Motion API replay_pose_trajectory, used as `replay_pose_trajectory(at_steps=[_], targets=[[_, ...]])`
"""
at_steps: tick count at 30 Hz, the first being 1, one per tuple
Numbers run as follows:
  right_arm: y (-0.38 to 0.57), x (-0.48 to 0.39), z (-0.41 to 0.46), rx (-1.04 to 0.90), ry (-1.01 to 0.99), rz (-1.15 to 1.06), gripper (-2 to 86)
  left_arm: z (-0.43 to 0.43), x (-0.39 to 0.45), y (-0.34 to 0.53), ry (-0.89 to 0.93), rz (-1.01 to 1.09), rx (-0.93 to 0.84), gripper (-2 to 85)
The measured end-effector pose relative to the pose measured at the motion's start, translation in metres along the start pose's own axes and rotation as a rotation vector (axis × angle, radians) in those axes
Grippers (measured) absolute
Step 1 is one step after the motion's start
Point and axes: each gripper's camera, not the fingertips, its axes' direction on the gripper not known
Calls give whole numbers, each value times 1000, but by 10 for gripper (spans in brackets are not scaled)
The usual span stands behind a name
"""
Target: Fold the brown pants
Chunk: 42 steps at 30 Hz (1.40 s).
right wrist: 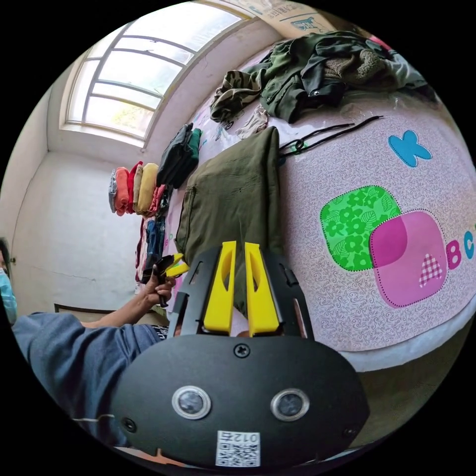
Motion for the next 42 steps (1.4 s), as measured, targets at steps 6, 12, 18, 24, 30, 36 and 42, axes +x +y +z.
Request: replay_pose_trajectory(at_steps=[6, 12, 18, 24, 30, 36, 42], targets=[[44, 31, 2, -9, -81, 83, 124, -11, -5, 8, 39, 31, 17, 100], [68, 128, -11, 65, -230, 374, 194, -23, 13, -1, 152, 46, -7, 66], [85, 205, 14, 28, -414, 557, 216, -22, 23, -11, 224, 30, -32, 46], [62, 234, 57, -75, -593, 532, 208, -12, 15, -9, 201, 7, -34, 42], [45, 246, 97, -217, -478, 499, 121, -6, -6, -4, 208, -18, -25, 53], [55, 238, 95, -175, -702, 576, 62, -13, -40, 4, 132, -87, 78, 85], [46, 196, 87, -162, -766, 571, 55, 6, -98, 44, 279, -219, 181, 116]])
